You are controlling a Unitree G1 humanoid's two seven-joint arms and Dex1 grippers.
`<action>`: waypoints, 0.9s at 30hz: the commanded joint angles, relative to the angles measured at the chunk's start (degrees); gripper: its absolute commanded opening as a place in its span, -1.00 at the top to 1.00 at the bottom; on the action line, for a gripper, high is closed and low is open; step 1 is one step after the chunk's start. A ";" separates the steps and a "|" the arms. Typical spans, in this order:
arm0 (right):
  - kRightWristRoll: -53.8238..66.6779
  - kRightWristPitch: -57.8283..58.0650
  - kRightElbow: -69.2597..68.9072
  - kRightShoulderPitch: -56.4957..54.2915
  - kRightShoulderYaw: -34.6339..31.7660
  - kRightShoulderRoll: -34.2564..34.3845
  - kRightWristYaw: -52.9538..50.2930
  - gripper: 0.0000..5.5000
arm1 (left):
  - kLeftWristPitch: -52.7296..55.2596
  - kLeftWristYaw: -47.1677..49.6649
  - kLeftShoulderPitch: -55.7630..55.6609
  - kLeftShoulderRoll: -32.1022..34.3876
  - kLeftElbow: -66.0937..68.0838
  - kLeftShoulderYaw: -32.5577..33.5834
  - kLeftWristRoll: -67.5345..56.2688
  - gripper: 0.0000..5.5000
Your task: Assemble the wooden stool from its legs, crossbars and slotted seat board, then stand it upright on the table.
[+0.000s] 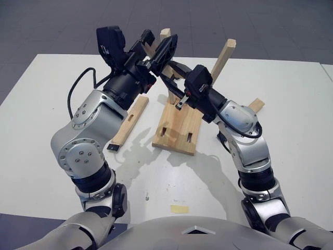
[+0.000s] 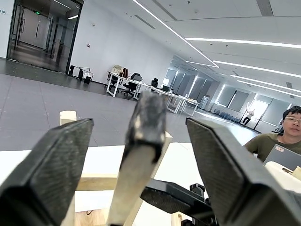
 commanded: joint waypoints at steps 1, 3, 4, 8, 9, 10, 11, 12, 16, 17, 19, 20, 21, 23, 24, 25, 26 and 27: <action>0.26 -0.11 -0.97 0.21 0.57 -0.28 0.05 0.52 | 1.06 1.47 -0.76 2.11 -0.74 -1.18 -0.49 -0.01; 0.60 0.01 -0.92 -0.16 0.65 -0.14 0.00 0.52 | 0.79 1.56 -0.14 2.93 -0.91 -1.66 -0.40 0.14; 0.75 0.00 -0.95 -0.28 0.62 -0.18 0.10 0.52 | 0.61 1.61 0.18 3.24 -1.01 -1.77 -0.30 0.19; 1.28 0.13 -0.91 -0.46 0.25 -0.33 0.22 0.52 | 0.16 0.68 1.23 5.93 -1.54 -2.49 0.56 0.45; 1.47 0.25 -0.90 -0.47 0.17 -0.35 0.24 0.52 | 0.03 0.46 1.43 6.57 -1.63 -2.70 0.89 0.51; 1.63 0.36 -0.93 -0.48 0.14 -0.40 0.30 0.52 | -0.27 0.45 1.53 6.95 -1.66 -2.83 1.24 0.57; 1.83 0.55 -0.92 -0.49 0.13 -0.41 0.35 0.52 | -0.56 0.44 1.52 7.38 -1.64 -3.02 1.73 0.63; 2.17 0.83 -1.00 -0.41 0.08 -0.37 0.37 0.52 | -0.97 0.67 1.47 7.13 -1.49 -3.10 1.80 0.68; 3.20 1.49 -1.17 -0.25 0.16 -0.43 0.55 0.52 | -2.00 1.00 1.39 7.15 -1.56 -3.66 2.55 0.83; 3.44 1.73 -1.19 -0.19 0.20 -0.46 0.60 0.52 | -2.28 0.98 1.22 7.33 -1.67 -3.61 2.77 0.83; 3.82 2.56 -1.21 0.11 0.37 -0.55 0.72 0.52 | -3.01 1.09 0.22 7.59 -1.53 -2.69 2.74 0.83; 3.82 3.03 -1.19 0.32 0.41 -0.55 0.49 0.39 | -3.45 1.28 -0.56 7.94 -1.19 -1.72 2.77 0.83; 3.96 3.56 -1.28 0.60 0.42 -0.53 0.28 0.35 | -3.91 1.41 -1.22 8.77 -0.61 -0.22 2.95 0.84; 3.99 4.18 -0.93 0.91 -0.29 -0.70 -0.32 0.23 | -4.60 1.18 -1.58 11.71 1.21 2.96 4.22 0.85; 4.25 4.60 -0.56 1.04 -1.26 -0.89 -0.68 0.17 | -4.73 0.44 -0.68 13.75 2.17 4.47 5.03 0.85; 4.31 4.71 -0.08 1.16 -2.39 -1.32 -1.02 0.09 | -4.63 -0.68 1.05 15.76 2.99 5.74 5.51 0.85; 4.36 4.76 0.20 1.44 -3.37 -1.82 -1.26 0.02 | -4.35 -2.16 3.46 17.34 3.63 6.41 5.87 0.85; 4.22 4.54 0.55 1.77 -4.37 -2.44 -1.50 -0.02 | -3.76 -4.26 6.80 18.61 4.32 6.37 5.70 0.85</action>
